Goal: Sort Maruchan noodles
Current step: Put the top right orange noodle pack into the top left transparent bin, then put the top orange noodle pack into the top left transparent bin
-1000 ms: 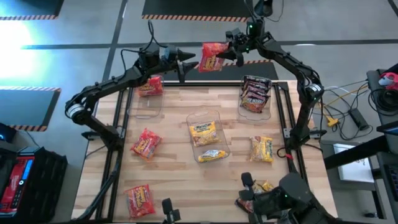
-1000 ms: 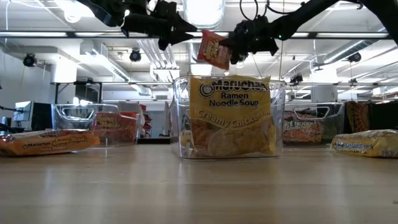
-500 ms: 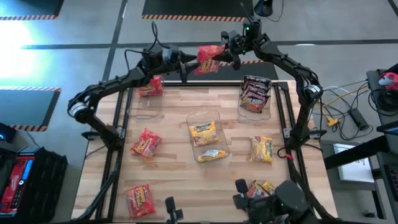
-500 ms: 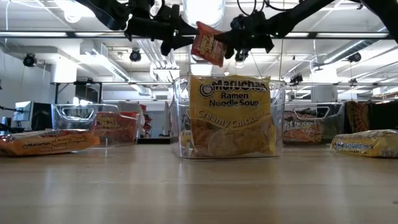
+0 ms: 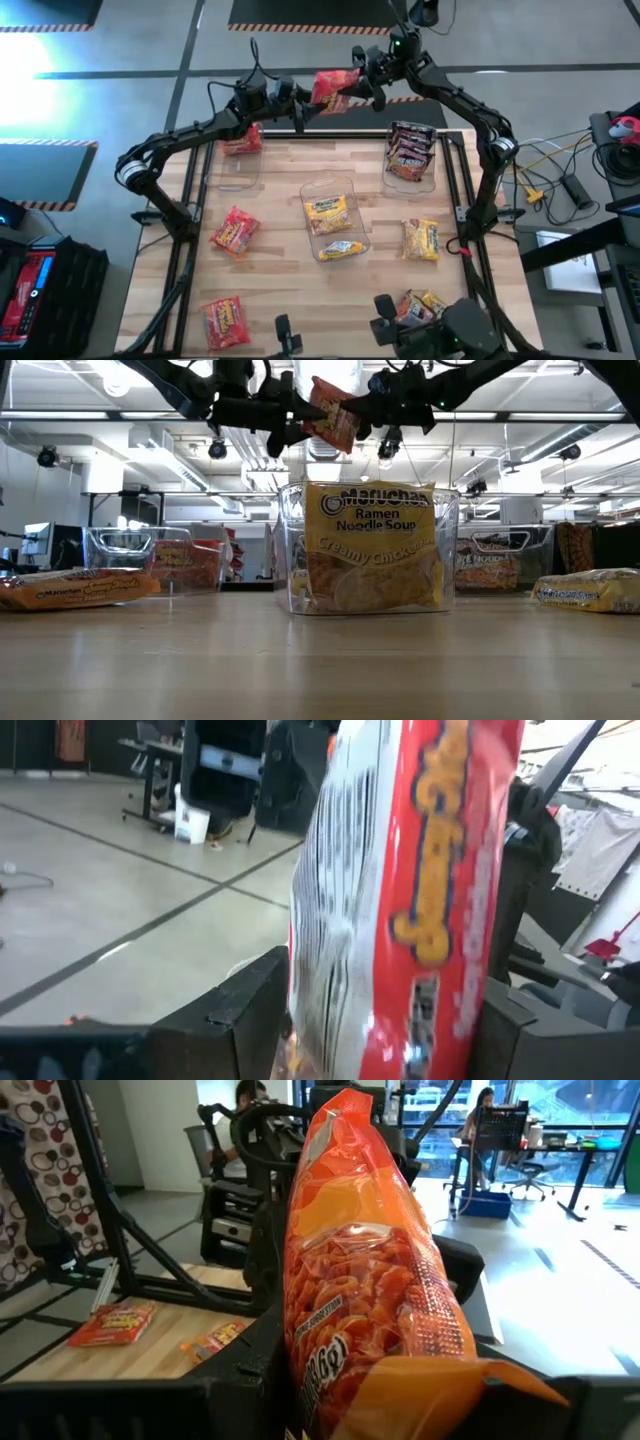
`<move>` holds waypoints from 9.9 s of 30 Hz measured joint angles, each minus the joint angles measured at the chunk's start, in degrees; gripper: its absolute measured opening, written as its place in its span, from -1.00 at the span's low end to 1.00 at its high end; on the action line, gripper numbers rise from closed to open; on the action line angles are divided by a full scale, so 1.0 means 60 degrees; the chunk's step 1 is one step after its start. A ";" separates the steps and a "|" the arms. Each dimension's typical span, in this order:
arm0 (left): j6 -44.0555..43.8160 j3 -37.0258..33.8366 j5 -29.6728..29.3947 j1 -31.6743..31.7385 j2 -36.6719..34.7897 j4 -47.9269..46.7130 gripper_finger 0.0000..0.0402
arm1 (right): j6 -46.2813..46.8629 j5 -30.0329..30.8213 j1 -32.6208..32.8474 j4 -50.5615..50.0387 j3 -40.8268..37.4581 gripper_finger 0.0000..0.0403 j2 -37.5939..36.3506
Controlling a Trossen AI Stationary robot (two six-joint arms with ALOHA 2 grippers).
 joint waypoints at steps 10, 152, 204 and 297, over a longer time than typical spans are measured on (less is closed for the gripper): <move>0.0017 0.0000 0.0164 -0.0007 0.0000 0.0058 -0.09 | 0.0124 0.0013 0.0140 -0.0110 -0.0004 -0.36 0.0000; 0.8439 -0.1763 -0.5391 0.2678 -0.1082 -1.2649 -0.46 | -0.0718 0.4656 -0.1016 -0.6477 -0.0015 0.07 -0.0882; 0.1944 0.0171 -0.2918 0.0603 -0.2804 -1.3579 -0.02 | -0.0718 0.4659 -0.1016 -0.6477 -0.0015 0.07 -0.0882; -1.2762 -0.7051 -0.7610 -0.8648 -0.4925 -1.0719 -0.02 | -0.0718 0.4656 -0.1016 -0.6471 -0.0015 0.07 -0.0882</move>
